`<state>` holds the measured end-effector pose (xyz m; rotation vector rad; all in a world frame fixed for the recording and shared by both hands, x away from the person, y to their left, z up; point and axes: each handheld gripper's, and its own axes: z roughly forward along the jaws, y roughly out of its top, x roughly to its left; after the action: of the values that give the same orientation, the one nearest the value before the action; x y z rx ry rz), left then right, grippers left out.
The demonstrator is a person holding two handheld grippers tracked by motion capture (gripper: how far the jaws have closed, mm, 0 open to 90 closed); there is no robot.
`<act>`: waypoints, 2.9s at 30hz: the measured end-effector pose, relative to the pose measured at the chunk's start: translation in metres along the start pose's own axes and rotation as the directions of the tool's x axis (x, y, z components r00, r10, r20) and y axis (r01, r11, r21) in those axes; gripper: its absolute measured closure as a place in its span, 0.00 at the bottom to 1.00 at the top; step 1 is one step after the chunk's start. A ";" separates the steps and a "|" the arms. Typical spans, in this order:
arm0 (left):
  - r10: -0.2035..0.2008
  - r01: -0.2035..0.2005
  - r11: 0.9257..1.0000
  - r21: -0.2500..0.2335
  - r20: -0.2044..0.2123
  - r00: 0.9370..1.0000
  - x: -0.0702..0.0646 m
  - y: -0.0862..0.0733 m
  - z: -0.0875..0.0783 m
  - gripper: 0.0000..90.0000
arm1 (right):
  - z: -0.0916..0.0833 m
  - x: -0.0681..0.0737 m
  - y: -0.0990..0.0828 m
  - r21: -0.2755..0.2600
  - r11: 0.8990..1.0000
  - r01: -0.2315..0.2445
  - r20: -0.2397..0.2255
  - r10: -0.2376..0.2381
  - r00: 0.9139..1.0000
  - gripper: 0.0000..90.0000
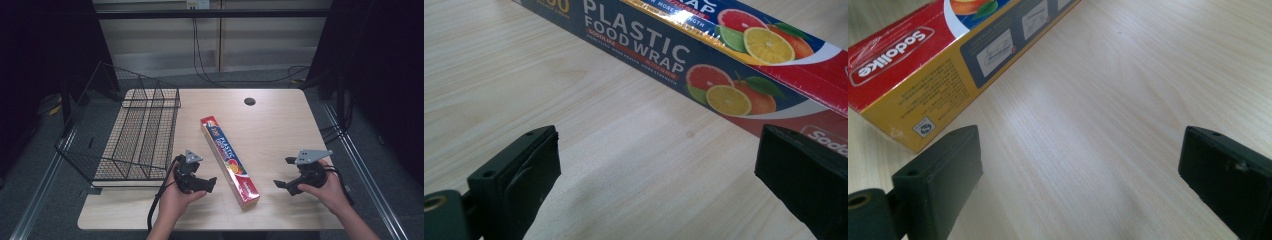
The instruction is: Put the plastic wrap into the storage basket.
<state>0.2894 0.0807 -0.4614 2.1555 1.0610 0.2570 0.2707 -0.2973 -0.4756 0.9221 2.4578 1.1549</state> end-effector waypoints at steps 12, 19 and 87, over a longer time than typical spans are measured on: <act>-0.017 0.016 0.999 0.044 0.013 1.000 -0.007 0.025 0.008 0.04 | -0.006 0.000 -0.005 -0.005 1.000 -0.024 0.025 0.024 0.999 0.05; -0.074 0.073 0.996 0.057 0.011 0.997 -0.003 0.052 0.011 0.04 | -0.005 -0.001 -0.007 -0.001 1.000 -0.031 0.033 0.031 0.999 0.05; -0.362 0.372 0.894 0.252 -0.086 0.928 -0.024 0.093 0.087 0.11 | -0.010 -0.006 -0.005 -0.047 0.996 -0.074 0.061 0.076 0.995 0.07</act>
<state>0.3712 -0.0201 -0.4593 2.1267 1.5734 -0.0253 0.2682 -0.3097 -0.4729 1.0297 2.3568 1.1816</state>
